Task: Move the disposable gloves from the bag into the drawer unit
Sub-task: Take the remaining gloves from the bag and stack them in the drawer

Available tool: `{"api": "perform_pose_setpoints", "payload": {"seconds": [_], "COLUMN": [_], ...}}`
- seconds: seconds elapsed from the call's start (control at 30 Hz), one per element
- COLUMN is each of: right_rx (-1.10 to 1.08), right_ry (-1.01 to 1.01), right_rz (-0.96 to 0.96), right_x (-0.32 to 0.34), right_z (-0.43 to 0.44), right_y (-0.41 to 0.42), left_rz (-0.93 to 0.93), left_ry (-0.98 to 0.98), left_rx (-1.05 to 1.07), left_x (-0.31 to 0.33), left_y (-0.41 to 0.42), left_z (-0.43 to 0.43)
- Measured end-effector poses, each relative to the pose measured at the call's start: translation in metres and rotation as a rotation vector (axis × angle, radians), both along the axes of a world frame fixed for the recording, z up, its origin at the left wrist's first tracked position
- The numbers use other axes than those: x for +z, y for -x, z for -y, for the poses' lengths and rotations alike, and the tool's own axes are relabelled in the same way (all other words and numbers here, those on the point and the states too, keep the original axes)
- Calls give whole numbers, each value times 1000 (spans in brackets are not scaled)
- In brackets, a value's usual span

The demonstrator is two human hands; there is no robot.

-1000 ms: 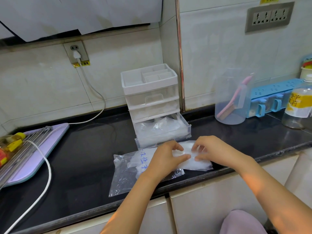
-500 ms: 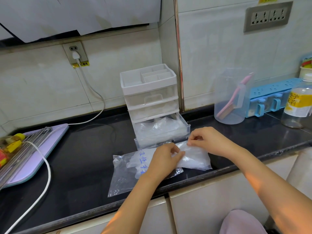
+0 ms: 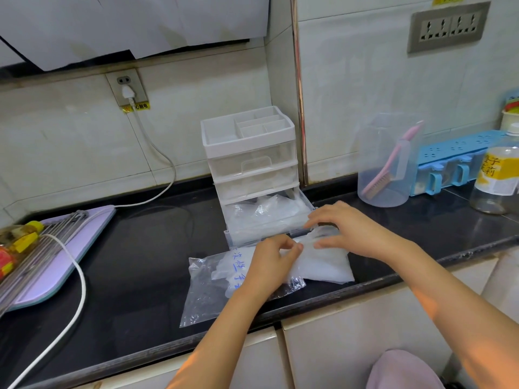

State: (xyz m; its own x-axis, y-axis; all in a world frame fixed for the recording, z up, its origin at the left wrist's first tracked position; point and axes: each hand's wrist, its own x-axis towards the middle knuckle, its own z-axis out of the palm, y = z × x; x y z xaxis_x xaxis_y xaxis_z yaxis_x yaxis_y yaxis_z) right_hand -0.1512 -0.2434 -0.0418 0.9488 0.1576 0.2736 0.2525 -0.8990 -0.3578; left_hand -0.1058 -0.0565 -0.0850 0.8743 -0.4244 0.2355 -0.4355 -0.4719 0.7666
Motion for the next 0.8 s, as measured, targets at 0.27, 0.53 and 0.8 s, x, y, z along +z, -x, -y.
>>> {"api": "perform_pose_setpoints", "payload": {"seconds": [0.27,0.53,0.8], "right_rx": [-187,-247,-285], "right_ry": [165,-556,138], "right_rz": [53,426,297], "right_x": [36,100,133], "right_z": [-12,5,-26], "right_y": [-14,-5,-14], "left_rz": [-29,-110,66], "left_ry": [-117,-46,293], "left_rx": [-59,5,104], "left_x": [-7,-6,50], "left_y": [10,13,39], "left_z": [1,2,13]}}
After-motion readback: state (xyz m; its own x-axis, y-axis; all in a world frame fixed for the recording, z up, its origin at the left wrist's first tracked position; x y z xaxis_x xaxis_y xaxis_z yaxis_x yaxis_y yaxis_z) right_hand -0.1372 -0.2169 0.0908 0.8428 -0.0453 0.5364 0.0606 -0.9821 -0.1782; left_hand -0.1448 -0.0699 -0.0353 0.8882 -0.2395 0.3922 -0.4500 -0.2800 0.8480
